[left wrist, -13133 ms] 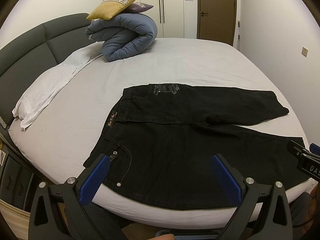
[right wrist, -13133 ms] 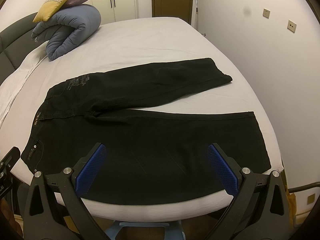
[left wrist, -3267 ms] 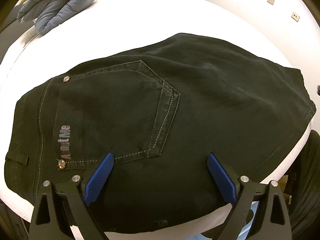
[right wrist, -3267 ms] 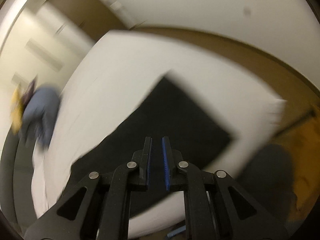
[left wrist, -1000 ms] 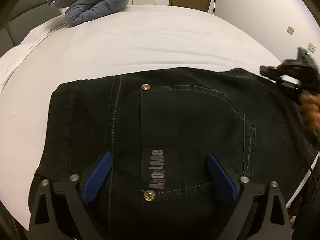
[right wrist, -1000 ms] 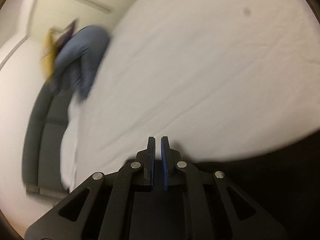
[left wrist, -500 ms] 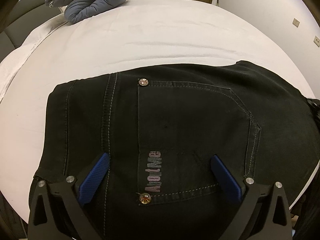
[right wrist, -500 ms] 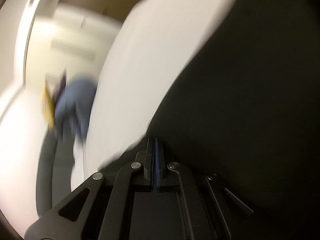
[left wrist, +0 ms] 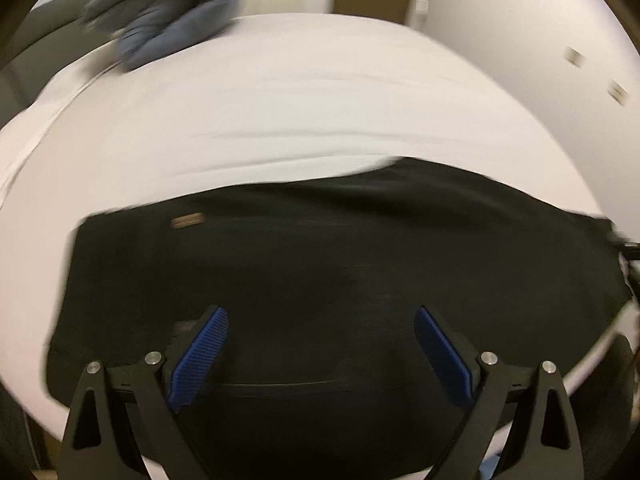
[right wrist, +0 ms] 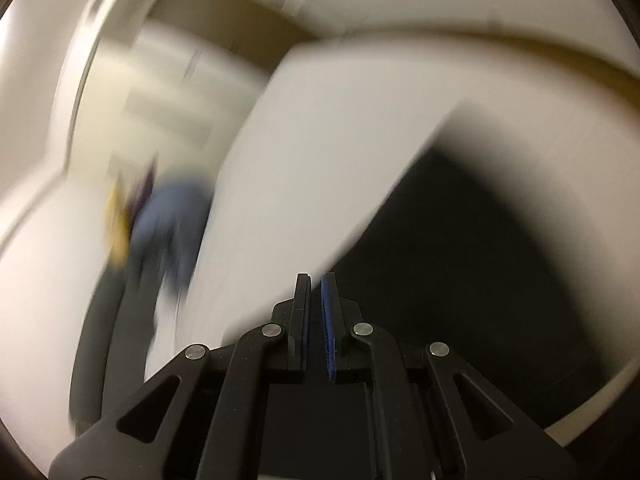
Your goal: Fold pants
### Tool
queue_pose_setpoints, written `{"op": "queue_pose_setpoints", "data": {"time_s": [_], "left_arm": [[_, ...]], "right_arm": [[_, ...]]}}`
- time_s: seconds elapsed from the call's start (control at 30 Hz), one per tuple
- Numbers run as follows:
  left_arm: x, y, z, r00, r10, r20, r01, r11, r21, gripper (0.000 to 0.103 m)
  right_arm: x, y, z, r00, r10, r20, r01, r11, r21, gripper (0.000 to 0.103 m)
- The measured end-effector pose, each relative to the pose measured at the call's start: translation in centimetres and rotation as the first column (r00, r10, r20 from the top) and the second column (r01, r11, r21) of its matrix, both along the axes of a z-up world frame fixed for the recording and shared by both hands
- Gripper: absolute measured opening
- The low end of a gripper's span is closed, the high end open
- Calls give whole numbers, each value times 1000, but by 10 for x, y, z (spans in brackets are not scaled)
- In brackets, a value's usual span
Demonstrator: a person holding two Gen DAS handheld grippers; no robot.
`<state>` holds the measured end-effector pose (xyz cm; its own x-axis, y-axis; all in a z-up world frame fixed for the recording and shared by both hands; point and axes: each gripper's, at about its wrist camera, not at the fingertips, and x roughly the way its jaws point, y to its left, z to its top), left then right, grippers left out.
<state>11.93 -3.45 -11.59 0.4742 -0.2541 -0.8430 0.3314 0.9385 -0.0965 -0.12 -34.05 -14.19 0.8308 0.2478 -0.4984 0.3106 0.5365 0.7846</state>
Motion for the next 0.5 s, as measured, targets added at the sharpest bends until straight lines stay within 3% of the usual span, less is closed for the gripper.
{"op": "queue_pose_setpoints", "data": {"time_s": [0.1, 0.13, 0.2, 0.3, 0.4, 0.47, 0.5], "left_arm": [[-1, -48, -10, 996, -92, -21, 91, 995, -41, 96], [-2, -61, -14, 994, -111, -21, 110, 993, -52, 96], [4, -80, -31, 989, -134, -59, 130, 990, -60, 96], [13, -74, -46, 990, -115, -78, 105, 988, -116, 95], [14, -63, -40, 986, -151, -70, 145, 986, -79, 73], [17, -47, -36, 985, -152, -81, 144, 985, -92, 44], [20, -34, -35, 986, -135, -96, 123, 985, -117, 38]], "right_arm": [[26, 69, -41, 987, 148, -64, -145, 988, 49, 7], [31, 77, -59, 980, 162, -119, -157, 986, 49, 0], [30, 69, -71, 985, 140, -99, -135, 989, 53, 0], [11, 17, -63, 994, -23, -110, 23, 1000, -7, 0], [-38, -49, -57, 963, -246, -107, 244, 969, -35, 0], [-65, -78, -45, 937, -336, -96, 330, 942, -65, 0], [-76, -88, -37, 923, -372, -101, 362, 926, -106, 0]]}}
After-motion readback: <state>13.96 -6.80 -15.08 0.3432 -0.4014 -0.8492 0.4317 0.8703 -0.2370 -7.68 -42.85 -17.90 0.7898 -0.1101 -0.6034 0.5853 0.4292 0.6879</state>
